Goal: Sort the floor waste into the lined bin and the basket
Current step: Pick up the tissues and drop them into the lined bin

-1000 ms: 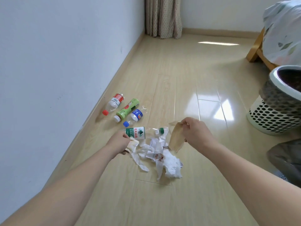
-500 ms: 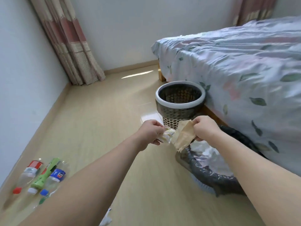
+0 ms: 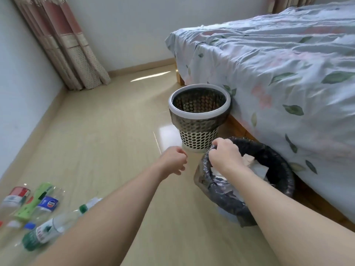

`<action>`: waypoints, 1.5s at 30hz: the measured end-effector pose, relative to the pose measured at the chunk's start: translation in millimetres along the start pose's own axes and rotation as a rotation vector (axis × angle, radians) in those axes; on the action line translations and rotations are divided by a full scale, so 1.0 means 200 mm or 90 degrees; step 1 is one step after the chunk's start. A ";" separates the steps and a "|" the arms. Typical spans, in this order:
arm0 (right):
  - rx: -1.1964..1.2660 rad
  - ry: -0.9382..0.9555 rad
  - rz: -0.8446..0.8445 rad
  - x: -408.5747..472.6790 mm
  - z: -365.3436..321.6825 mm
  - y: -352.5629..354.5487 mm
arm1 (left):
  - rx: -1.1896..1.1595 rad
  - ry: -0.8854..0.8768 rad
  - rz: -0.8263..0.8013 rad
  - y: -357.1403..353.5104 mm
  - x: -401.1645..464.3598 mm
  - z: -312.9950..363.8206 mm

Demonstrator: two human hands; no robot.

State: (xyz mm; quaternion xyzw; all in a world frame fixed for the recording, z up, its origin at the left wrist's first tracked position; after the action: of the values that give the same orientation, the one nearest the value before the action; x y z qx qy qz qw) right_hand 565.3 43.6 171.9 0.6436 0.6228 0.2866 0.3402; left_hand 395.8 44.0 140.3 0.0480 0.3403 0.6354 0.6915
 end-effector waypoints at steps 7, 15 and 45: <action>-0.036 0.257 -0.119 -0.21 -0.75 -0.66 | 0.059 0.067 0.122 0.73 -0.24 -0.65; -0.046 0.350 -0.341 -0.77 -1.28 -1.63 | 0.254 0.199 0.151 1.33 -0.68 -1.83; -0.425 0.365 -0.460 -1.15 -1.49 -2.71 | 0.417 -0.094 0.437 1.28 -0.76 -2.77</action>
State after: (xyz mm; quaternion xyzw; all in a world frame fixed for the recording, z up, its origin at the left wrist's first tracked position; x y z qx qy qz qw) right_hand -13.5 -165.6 -67.5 0.1435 0.7464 0.4966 0.4192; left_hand -108.4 -249.5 -92.2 0.4175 0.4371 0.6813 0.4128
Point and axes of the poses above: each hand's wrist, its own x-axis towards the middle knuckle, its own y-axis out of the back of the hand, z = x × y, the point moved 7 cm from there along x, towards the middle knuckle, and after that the axes turned 3 degrees about y, right-handed, at the moved point
